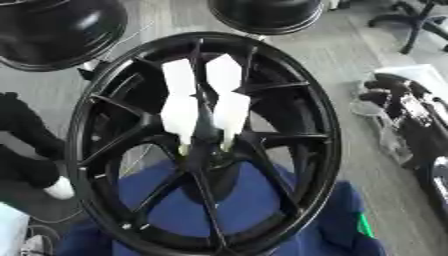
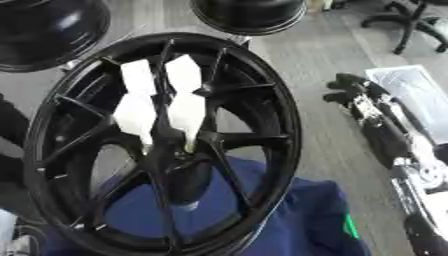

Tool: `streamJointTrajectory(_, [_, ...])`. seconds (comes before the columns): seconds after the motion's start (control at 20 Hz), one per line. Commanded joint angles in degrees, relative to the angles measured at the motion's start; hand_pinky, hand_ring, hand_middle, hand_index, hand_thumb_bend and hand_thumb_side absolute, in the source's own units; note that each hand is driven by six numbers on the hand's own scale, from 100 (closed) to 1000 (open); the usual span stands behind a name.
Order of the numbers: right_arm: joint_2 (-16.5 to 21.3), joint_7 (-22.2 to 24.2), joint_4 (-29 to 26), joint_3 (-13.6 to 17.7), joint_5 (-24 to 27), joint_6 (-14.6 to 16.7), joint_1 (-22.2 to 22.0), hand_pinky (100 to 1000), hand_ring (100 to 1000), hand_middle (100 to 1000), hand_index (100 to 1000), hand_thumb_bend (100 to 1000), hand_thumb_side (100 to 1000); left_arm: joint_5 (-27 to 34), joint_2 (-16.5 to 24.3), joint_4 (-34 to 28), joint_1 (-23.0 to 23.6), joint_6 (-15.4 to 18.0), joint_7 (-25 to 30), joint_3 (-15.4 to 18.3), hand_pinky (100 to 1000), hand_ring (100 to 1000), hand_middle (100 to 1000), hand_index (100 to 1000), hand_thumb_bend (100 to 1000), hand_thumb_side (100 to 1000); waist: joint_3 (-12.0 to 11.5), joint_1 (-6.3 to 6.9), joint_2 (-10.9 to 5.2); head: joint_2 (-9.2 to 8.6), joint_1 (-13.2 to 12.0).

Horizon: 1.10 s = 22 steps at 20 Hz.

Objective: Pull the pin out of the wheel hub.

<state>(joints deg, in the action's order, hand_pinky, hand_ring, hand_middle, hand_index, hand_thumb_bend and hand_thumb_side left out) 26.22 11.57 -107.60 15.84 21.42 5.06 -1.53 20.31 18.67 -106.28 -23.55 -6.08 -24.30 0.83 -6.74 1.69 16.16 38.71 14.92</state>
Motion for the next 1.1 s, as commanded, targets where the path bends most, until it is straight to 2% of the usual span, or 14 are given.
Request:
streamJointTrajectory(0.05, [1.19,-0.08,-0.65,0.42,-0.28,-0.04,0.35,973,766,760,835,100,602,-0.25,1.66,-1.22,-0.91,-0.01,0.15,-0.07,606,832,687,694,132,717,0.42,0.03,-0.58,-0.01,-0.35])
streamJointTrajectory(0.25, [1.01,-0.37,-0.72,0.71,-0.39,0.01,0.24,973,766,760,835,100,604,0.05,3.11,-1.76,-3.30,-0.20,0.78,-0.49,611,840,715,711,120,706,1.55,0.27,-0.42,-0.32,0.21])
streamJointTrajectory(0.5, [1.15,-0.62,-0.71,0.86,-0.96,0.00,-0.44,973,766,760,835,100,611,-0.43,11.94,-4.17,-9.82,-3.21,5.36,-3.19,621,855,758,740,100,677,1.63,0.87,-0.73,0.09,0.16])
streamJointTrajectory(0.7, [1.45,-0.63,-0.59,0.76,-1.85,-0.09,-1.01,973,766,760,836,100,612,-0.38,23.62,-6.08,-18.75,-9.03,13.29,-8.28,634,855,756,741,100,639,1.59,1.65,-0.98,-0.11,0.33])
streamJointTrajectory(0.85, [1.67,-0.71,-0.64,0.76,-2.14,-0.09,-1.16,974,767,760,836,100,612,-0.04,29.55,-6.74,-24.57,-12.74,19.52,-12.12,652,853,759,752,100,595,1.57,2.04,-1.03,-0.50,0.60])
streamJointTrajectory(0.95, [1.80,-0.67,-0.64,0.67,-2.38,-0.13,-1.23,974,767,760,836,100,615,-1.11,32.23,-7.07,-28.73,-15.08,25.11,-15.21,665,851,759,760,100,581,1.54,2.20,-1.01,-0.70,0.85])
streamJointTrajectory(1.1, [1.79,-0.65,-0.66,0.61,-2.65,-0.12,-1.28,974,767,761,836,100,615,-2.81,33.18,-6.56,-33.65,-17.66,32.99,-19.05,681,850,758,772,100,593,1.51,2.25,-0.95,-0.95,1.07])
